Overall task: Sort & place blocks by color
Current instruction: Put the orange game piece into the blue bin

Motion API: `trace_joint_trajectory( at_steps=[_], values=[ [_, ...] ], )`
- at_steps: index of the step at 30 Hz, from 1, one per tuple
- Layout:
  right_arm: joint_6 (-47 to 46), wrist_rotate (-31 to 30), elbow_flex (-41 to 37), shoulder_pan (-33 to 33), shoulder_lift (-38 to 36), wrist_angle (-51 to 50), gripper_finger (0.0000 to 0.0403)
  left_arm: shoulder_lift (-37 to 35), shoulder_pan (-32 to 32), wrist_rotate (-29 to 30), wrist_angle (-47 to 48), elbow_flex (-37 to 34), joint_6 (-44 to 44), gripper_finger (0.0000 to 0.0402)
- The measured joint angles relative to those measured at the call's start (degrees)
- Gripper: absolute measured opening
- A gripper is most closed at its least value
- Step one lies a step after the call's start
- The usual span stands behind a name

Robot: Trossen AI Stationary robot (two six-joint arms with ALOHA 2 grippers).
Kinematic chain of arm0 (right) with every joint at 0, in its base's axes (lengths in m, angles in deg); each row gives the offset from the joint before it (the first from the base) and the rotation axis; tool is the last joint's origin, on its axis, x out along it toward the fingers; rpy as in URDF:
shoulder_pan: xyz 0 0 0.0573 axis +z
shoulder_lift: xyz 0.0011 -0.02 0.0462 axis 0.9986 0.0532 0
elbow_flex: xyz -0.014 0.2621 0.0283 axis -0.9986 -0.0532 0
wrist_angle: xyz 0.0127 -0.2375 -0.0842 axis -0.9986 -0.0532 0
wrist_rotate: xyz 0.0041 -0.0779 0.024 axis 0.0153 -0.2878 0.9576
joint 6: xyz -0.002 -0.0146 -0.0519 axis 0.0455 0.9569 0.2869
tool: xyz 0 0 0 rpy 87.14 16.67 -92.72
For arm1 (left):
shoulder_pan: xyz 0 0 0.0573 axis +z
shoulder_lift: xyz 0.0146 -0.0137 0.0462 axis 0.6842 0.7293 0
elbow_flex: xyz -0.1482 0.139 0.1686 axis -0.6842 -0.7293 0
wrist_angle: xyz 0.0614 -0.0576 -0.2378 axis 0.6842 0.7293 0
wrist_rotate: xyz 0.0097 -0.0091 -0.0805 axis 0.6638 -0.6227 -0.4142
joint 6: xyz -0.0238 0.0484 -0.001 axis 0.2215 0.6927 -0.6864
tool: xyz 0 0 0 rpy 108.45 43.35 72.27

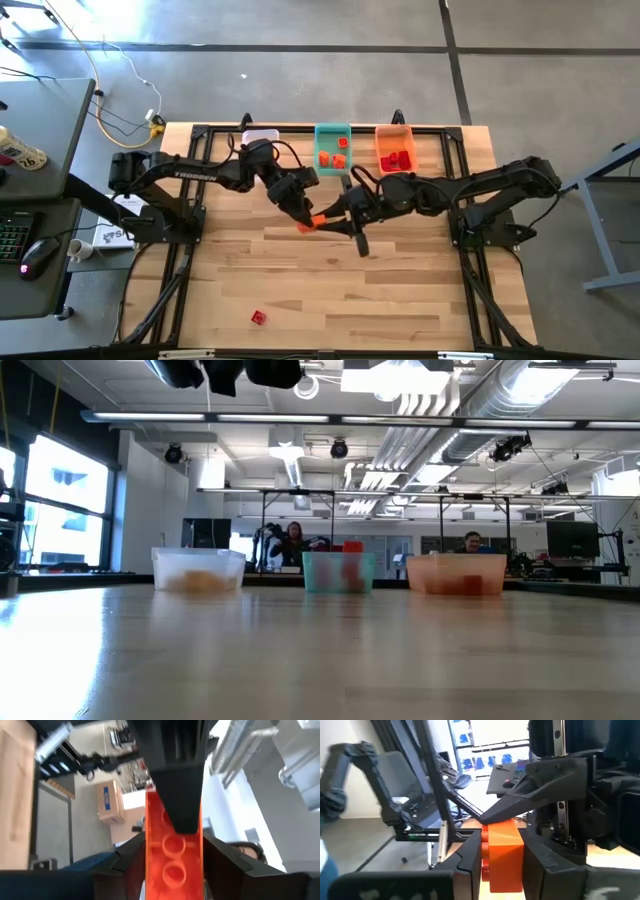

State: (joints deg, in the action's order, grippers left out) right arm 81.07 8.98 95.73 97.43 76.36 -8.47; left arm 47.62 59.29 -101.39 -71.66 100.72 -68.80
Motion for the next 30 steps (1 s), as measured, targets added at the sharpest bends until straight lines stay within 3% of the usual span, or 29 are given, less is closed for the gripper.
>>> trace_joint_trajectory(
  at_steps=[10,23,30],
  values=[
    [-0.85,-3.86,-0.02,-0.83,0.17,-6.31,0.0076,0.08,2.49,1.82,9.39,0.0,11.95,0.0196],
    [-7.44,-0.98,-0.25,-7.6,0.22,-21.17,0.0075,0.06,8.16,9.21,23.39,-0.04,29.15,0.0191],
    [-7.4,-0.93,-0.13,-11.12,0.23,-23.13,0.0073,0.02,11.26,12.79,25.17,-0.02,32.13,0.019]
  ],
)
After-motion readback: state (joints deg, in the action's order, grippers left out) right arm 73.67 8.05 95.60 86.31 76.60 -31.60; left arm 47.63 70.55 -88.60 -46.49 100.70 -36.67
